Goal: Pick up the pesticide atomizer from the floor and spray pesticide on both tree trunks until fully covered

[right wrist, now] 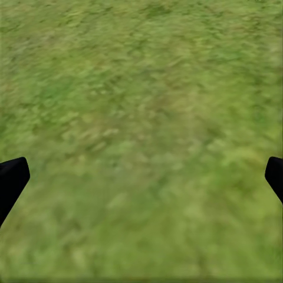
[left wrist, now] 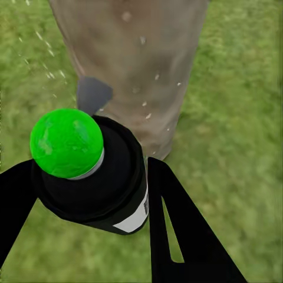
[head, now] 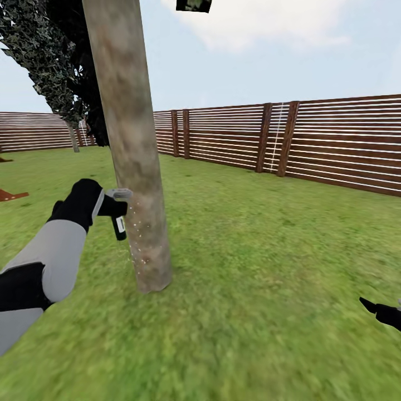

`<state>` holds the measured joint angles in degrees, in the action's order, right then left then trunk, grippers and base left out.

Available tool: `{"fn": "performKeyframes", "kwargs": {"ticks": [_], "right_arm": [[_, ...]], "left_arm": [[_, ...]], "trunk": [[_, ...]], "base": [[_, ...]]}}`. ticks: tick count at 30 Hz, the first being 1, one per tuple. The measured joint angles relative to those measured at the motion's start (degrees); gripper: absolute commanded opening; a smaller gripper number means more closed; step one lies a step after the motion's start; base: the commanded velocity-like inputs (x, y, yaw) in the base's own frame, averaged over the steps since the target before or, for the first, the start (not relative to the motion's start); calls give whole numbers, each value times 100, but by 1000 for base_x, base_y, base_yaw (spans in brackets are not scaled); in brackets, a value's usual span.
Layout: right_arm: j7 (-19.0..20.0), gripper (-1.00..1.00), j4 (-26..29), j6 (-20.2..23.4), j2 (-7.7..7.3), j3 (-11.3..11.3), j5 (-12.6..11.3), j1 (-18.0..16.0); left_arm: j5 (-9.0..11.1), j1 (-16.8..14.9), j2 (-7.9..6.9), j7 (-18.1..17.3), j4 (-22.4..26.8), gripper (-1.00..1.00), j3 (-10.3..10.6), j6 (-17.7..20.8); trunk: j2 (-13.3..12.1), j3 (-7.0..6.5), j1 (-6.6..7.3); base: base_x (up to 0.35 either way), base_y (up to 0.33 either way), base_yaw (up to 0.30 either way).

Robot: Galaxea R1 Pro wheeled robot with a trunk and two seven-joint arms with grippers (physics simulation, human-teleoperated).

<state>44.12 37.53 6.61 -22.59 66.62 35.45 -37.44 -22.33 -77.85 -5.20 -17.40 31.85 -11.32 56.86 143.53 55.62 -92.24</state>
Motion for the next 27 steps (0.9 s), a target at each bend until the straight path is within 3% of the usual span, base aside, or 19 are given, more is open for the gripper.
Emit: {"fn": "performKeyframes", "kwargs": {"ticks": [8,11,13,18,19,20,21,27], "right_arm": [[0,100,0,0,0,0,2,0],[0,100,0,-1,0,0,-1,0],[0,100,0,-1,0,0,-1,0],[0,100,0,2,0,0,-1,0],[0,100,0,3,0,0,0,0],[0,100,0,3,0,0,-1,0],[0,100,0,3,0,0,-2,0],[0,100,0,1,0,0,-3,0]], "left_arm": [[-31,-11,-148,0,-20,-100,8,-3],[-68,-11,-464,1,-40,-100,9,-7],[-7,-11,-502,0,-52,-100,14,0],[50,-10,-47,-1,-57,-100,31,8],[8,-10,148,5,-56,-100,33,2],[100,-10,250,6,-57,-100,29,14],[8,-11,300,8,-57,-100,33,2],[-9,-11,327,9,-58,-100,15,0]], "trunk": [[0,0,0],[0,0,0],[0,0,0],[0,0,0],[0,0,0],[0,0,0],[0,0,0],[0,0,0]], "base": [[0,0,0],[0,0,0],[0,0,0],[0,0,0],[0,0,0],[0,0,0],[0,0,0],[0,0,0]]}}
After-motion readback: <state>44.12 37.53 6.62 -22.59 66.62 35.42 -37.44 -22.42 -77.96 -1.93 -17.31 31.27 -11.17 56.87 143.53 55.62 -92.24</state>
